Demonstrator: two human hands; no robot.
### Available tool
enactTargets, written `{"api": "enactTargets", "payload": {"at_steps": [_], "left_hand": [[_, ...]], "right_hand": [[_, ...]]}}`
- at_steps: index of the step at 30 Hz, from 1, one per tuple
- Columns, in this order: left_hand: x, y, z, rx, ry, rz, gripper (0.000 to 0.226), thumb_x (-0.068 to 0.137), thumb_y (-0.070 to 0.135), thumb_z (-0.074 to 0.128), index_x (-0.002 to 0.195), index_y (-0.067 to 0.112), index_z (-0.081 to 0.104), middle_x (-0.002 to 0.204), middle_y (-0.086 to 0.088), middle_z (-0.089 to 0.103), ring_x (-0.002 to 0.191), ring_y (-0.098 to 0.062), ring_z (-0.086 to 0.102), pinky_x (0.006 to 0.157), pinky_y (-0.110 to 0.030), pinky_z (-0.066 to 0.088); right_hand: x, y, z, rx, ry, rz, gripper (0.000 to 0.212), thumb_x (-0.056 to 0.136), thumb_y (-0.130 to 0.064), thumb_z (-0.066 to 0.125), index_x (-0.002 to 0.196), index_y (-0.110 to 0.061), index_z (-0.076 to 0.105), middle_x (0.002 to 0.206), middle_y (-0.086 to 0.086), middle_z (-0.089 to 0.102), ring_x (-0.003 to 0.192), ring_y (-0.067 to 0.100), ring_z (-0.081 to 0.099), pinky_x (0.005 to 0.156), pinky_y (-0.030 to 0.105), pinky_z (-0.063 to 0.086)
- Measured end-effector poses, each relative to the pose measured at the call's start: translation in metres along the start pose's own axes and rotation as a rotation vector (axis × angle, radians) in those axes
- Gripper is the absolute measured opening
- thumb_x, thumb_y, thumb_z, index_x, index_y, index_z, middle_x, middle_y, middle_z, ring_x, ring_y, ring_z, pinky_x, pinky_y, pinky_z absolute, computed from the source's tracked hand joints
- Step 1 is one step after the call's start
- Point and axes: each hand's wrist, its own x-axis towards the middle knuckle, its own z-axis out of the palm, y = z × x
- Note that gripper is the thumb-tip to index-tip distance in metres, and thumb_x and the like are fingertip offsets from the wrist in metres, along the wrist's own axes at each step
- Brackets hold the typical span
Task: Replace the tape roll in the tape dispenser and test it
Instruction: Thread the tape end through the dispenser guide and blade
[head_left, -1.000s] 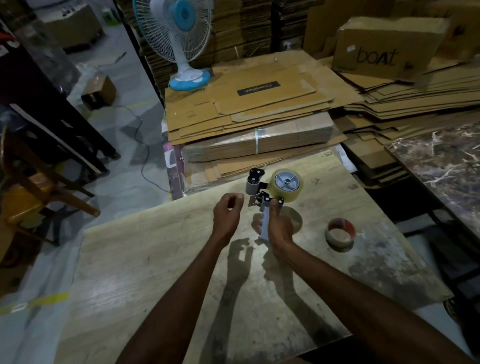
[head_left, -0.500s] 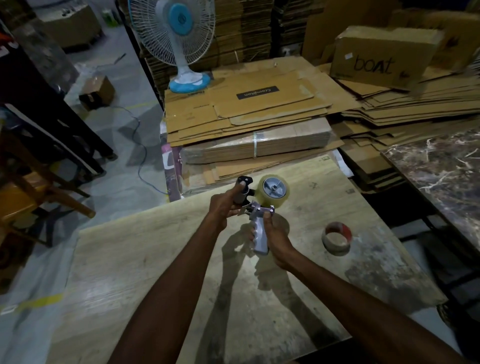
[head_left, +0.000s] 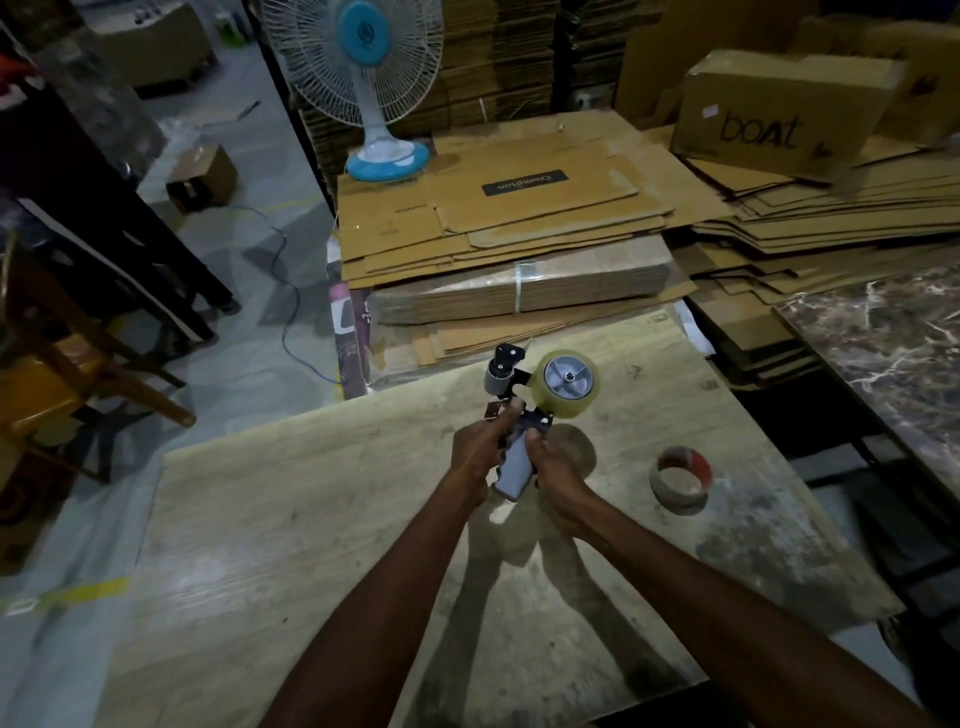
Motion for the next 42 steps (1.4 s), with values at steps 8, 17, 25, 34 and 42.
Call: {"api": "enactTargets", "payload": {"at_steps": [8,17,25,34,42], "left_hand": [[0.001,0.009,0.001,-0.076,-0.012,0.002,0.047,0.071,0.040,0.094,0.093,0.001,0.081,0.082,-0.008,0.079,0.067,-0.015,0.070,0.056,-0.023,0.052],[0.007,0.010,-0.012,0.087,0.046,0.087,0.034,0.071,0.040,0.094,0.073,0.011,0.077,0.073,-0.008,0.072,0.061,-0.016,0.057,0.048,-0.023,0.043],[0.009,-0.002,-0.024,0.235,0.035,0.132,0.032,0.070,0.040,0.094,0.068,0.013,0.076,0.058,0.001,0.066,0.051,-0.010,0.052,0.048,-0.026,0.042],[0.007,0.002,-0.025,0.260,-0.035,0.209,0.054,0.069,0.041,0.095,0.086,-0.007,0.078,0.071,-0.014,0.060,0.063,-0.020,0.049,0.048,-0.025,0.042],[0.009,0.007,-0.030,0.306,-0.040,0.255,0.058,0.064,0.048,0.095,0.085,-0.004,0.078,0.089,-0.033,0.069,0.065,-0.022,0.056,0.050,-0.026,0.047]], "right_hand": [[0.002,0.000,-0.005,-0.087,-0.063,-0.061,0.035,0.108,-0.036,0.034,0.107,-0.015,0.062,0.102,0.007,0.067,0.089,0.016,0.065,0.083,0.027,0.054],[0.005,-0.005,-0.048,-0.618,0.115,-0.407,0.036,0.106,-0.036,0.042,0.074,-0.025,0.055,0.068,-0.005,0.056,0.063,0.011,0.053,0.059,0.023,0.039],[0.029,-0.043,-0.076,-1.044,0.277,-0.951,0.012,0.082,-0.023,0.076,0.093,-0.018,0.074,0.085,0.002,0.066,0.081,0.021,0.053,0.068,0.031,0.041],[0.036,-0.046,-0.062,-1.311,0.250,-0.918,0.033,0.070,-0.035,0.080,0.101,-0.022,0.076,0.086,0.003,0.058,0.082,0.025,0.051,0.068,0.030,0.028],[0.030,-0.047,-0.053,-1.314,0.314,-0.859,0.025,0.079,-0.038,0.075,0.100,-0.023,0.077,0.084,0.002,0.060,0.084,0.023,0.052,0.069,0.029,0.030]]}}
